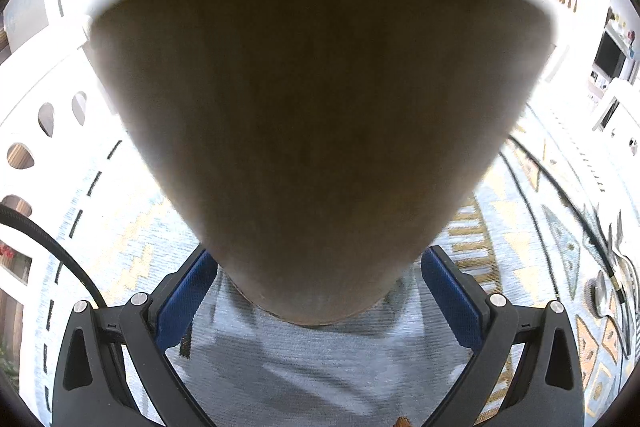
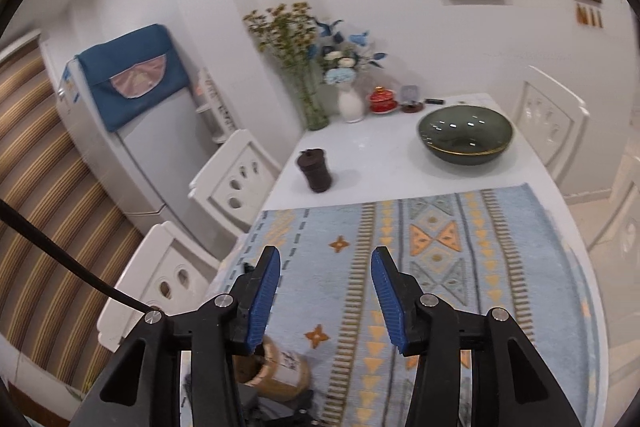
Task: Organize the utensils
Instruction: 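Move the open right gripper down to the cutlery row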
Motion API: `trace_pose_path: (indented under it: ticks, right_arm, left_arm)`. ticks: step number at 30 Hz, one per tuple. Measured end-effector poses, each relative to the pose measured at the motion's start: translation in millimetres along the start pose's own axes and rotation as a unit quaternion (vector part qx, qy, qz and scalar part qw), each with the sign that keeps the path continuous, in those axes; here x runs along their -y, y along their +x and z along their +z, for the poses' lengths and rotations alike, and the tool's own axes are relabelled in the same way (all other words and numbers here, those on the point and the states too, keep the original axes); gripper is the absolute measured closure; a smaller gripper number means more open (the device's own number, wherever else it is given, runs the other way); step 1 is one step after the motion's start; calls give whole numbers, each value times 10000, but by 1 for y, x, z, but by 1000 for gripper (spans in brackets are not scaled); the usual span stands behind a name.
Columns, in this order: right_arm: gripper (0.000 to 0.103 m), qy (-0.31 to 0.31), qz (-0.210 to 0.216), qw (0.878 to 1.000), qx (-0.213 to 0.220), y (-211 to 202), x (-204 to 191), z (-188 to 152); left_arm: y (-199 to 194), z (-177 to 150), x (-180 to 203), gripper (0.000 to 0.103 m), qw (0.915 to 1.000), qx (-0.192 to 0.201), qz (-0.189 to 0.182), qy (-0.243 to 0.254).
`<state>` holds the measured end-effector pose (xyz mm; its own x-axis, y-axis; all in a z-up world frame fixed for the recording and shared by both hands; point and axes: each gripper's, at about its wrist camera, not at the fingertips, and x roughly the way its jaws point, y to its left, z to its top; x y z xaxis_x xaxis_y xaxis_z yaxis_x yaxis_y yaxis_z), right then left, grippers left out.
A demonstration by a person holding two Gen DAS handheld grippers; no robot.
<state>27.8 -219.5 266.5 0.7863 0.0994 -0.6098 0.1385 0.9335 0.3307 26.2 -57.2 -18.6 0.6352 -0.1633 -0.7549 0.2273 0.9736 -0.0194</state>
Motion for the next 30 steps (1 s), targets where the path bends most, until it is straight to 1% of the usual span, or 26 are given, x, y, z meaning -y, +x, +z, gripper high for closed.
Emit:
trace_pose_path:
  ticks: [2, 6, 11, 12, 14, 18, 21, 24, 27, 30]
  right_arm:
    - [57, 75, -136, 9999, -33, -2, 12, -3]
    - [57, 333, -341, 9988, -137, -7, 36, -10]
    - [57, 610, -452, 9969, -214, -10, 57, -19]
    - [57, 630, -486, 9966, -228, -10, 60, -20]
    - [57, 625, -532, 9963, -255, -10, 63, -21]
    - [57, 538, -638, 9958, -374, -8, 64, -27]
    - [57, 458, -776, 9947, -499, -6, 65, -35]
    - [57, 517, -825, 9934, -608, -4, 70, -42]
    - [57, 630, -876, 9920, -658, -6, 77, -47]
    - [57, 701, -929, 9911, -641, -11, 81, -49]
  left_arm:
    - [-4, 0, 0, 1, 9999, 101, 0, 54]
    - [-5, -1, -3, 1, 9999, 144, -6, 80]
    - [-6, -1, -7, 1, 9999, 134, -37, 49]
    - [-5, 3, -3, 1, 9999, 134, -35, 49]
    - [-5, 4, 0, 2, 9999, 142, -25, 35]
    - [-7, 2, 1, 7, 9999, 129, -4, -20]
    - [-7, 3, 0, 7, 9999, 138, -14, -37]
    - [-7, 3, 1, 8, 9999, 137, -8, -34]
    - [-7, 4, -1, 12, 9998, 150, 54, -79]
    - [-7, 5, -2, 12, 9998, 154, 35, -96]
